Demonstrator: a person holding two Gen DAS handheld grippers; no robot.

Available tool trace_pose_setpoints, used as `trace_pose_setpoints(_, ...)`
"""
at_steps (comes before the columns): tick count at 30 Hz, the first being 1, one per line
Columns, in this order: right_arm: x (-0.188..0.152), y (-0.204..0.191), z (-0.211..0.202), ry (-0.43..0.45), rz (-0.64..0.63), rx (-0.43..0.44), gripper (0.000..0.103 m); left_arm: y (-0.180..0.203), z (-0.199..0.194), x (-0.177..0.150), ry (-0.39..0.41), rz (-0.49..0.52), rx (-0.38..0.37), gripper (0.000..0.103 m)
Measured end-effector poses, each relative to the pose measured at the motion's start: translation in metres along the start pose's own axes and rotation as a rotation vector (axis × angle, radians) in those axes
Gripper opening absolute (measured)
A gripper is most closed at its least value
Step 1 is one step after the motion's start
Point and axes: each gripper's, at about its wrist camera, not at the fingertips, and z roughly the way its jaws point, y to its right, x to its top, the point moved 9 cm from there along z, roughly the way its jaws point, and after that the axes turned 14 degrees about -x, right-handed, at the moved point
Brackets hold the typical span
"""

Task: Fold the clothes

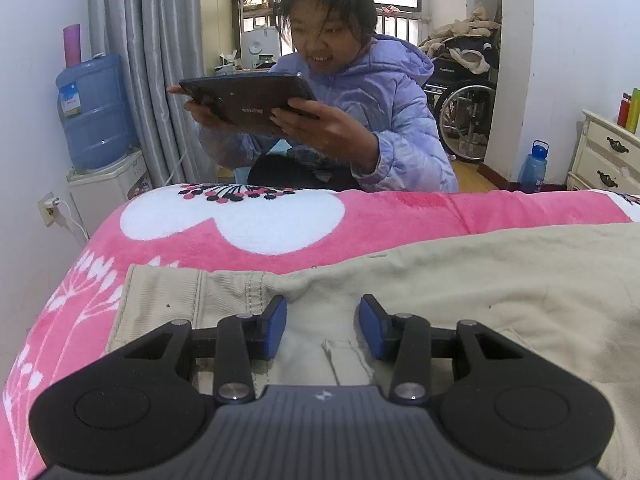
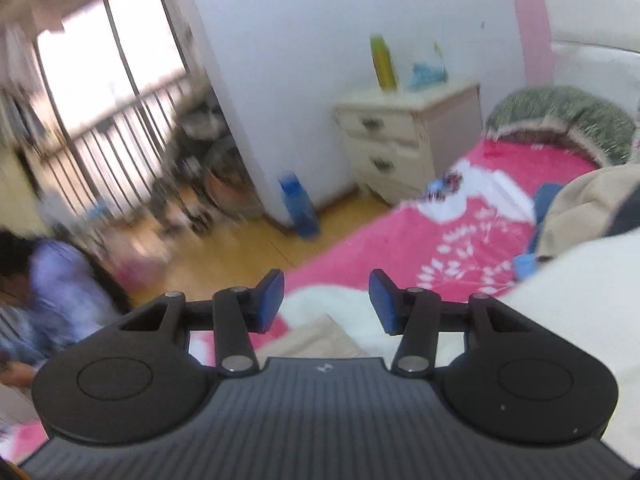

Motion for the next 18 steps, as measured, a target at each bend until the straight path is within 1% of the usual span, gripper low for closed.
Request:
trace_pose_setpoints(2, 0.017, 0.026, -0.052, 0.051, 0.054, 0.006, 0.047, 0.0, 0.0, -0.001, 0.006, -0.002, -0.002, 0.043)
trace_pose_setpoints(5, 0.039, 0.06, -0.118, 0.131, 0.106, -0.017, 0.047, 0.0, 0.0, 0.0, 0.004, -0.004, -0.005, 0.043)
trace_pose_setpoints(6, 0.042, 0.067, -0.132, 0.135, 0.107, -0.027, 0.047, 0.0, 0.0, 0.0, 0.0, -0.006, -0.007, 0.044)
trace_pose_setpoints(8, 0.037, 0.075, -0.148, 0.105, 0.092, -0.045, 0.048, 0.0, -0.001, 0.002, -0.013, -0.014, -0.018, 0.047)
trace_pose_setpoints(9, 0.027, 0.073, -0.147, 0.063, 0.073, -0.037, 0.048, 0.001, -0.002, 0.004, -0.021, -0.023, -0.023, 0.048)
trace_pose_setpoints(11, -0.003, 0.064, -0.134, -0.022, 0.037, -0.02, 0.048, 0.003, -0.008, 0.008, -0.029, -0.045, -0.034, 0.057)
trace_pose_setpoints(13, -0.047, 0.045, -0.112, -0.129, 0.018, 0.042, 0.048, 0.009, -0.02, 0.013, -0.008, -0.051, -0.033, 0.057)
trace_pose_setpoints(15, -0.091, 0.023, -0.09, -0.24, 0.029, 0.118, 0.048, 0.019, -0.037, 0.02, 0.026, -0.042, -0.04, 0.057)
trace_pose_setpoints(17, -0.141, -0.005, -0.068, -0.372, 0.063, 0.196, 0.048, 0.038, -0.059, 0.027, 0.061, -0.013, -0.061, 0.061)
trace_pose_setpoints(18, -0.162, -0.018, -0.056, -0.428, 0.078, 0.225, 0.048, 0.051, -0.069, 0.031, 0.08, 0.007, -0.084, 0.064)
